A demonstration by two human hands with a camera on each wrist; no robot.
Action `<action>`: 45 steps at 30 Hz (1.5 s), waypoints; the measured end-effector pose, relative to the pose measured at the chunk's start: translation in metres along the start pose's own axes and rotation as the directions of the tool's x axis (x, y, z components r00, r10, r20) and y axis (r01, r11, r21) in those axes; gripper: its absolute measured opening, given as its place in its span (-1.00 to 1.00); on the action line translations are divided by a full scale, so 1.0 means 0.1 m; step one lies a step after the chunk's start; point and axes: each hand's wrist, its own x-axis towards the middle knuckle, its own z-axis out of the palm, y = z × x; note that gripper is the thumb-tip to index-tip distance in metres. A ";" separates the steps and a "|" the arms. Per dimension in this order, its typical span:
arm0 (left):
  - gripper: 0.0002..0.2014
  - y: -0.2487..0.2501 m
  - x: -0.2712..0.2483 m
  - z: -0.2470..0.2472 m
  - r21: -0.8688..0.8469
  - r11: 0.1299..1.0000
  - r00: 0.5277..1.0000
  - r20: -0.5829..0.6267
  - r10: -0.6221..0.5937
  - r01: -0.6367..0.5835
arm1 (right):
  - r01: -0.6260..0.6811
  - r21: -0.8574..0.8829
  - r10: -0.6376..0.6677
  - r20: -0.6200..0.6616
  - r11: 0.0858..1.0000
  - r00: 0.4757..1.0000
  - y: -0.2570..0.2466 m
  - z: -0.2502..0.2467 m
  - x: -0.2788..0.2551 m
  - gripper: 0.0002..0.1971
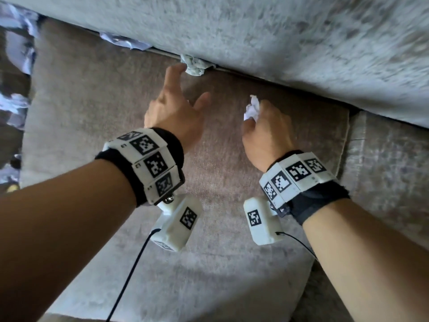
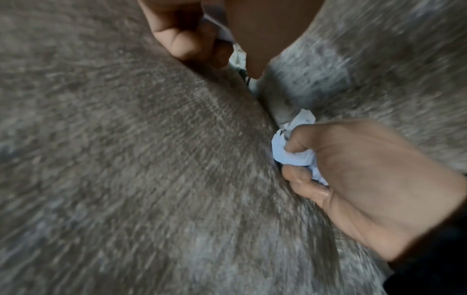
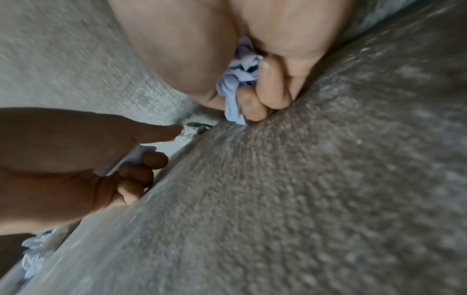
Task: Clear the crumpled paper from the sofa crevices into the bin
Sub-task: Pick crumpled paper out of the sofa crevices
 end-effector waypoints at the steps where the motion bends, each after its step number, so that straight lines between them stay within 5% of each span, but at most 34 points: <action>1: -0.38 0.01 0.04 0.01 0.027 1.000 1.000 0.002 0.009 -0.009 | -0.003 0.013 0.003 -0.006 1.000 1.000 0.00 0.00 0.00 -0.65; 4: -0.25 0.05 0.19 0.02 0.097 0.995 1.000 0.000 0.027 -0.027 | 0.006 -0.019 -0.006 -0.045 1.000 0.999 -0.01 0.01 0.01 -0.68; 7: -0.33 0.06 0.29 0.03 0.163 0.986 0.999 -0.001 0.035 -0.034 | -0.003 -0.053 0.001 -0.039 0.999 0.999 0.03 0.01 0.00 -0.75; 18: -0.73 0.08 0.42 0.03 0.142 0.990 0.998 -0.056 0.016 -0.008 | 0.026 0.065 -0.022 -0.052 0.998 0.998 0.01 0.04 -0.05 -0.27; 23: -0.76 0.03 0.33 0.02 0.159 0.987 1.000 -0.008 0.026 -0.025 | 0.122 0.130 -0.102 -0.152 0.984 0.983 0.04 0.08 -0.14 -0.53; 30: -0.74 -0.14 0.02 -0.07 0.059 0.996 0.998 0.031 0.058 -0.059 | -0.023 0.325 0.059 -0.103 0.946 0.993 0.05 0.12 -0.39 -0.70; 37: -0.92 -0.37 -0.42 -0.36 -0.061 0.994 0.996 0.015 0.087 -0.086 | 0.085 0.202 -0.061 -0.123 0.976 0.991 -0.25 0.18 -0.68 -0.77; 40: -0.75 -0.54 -0.62 -0.52 -0.080 0.995 0.998 -0.005 0.063 -0.063 | 0.113 0.094 -0.105 -0.089 0.989 0.991 -0.39 0.19 -0.79 -0.80; 45: -0.62 -0.87 -0.95 -0.73 -0.062 0.998 0.998 -0.054 -0.032 0.028 | 0.138 0.155 -0.131 -0.055 0.978 0.990 -0.62 0.36 -1.05 -0.89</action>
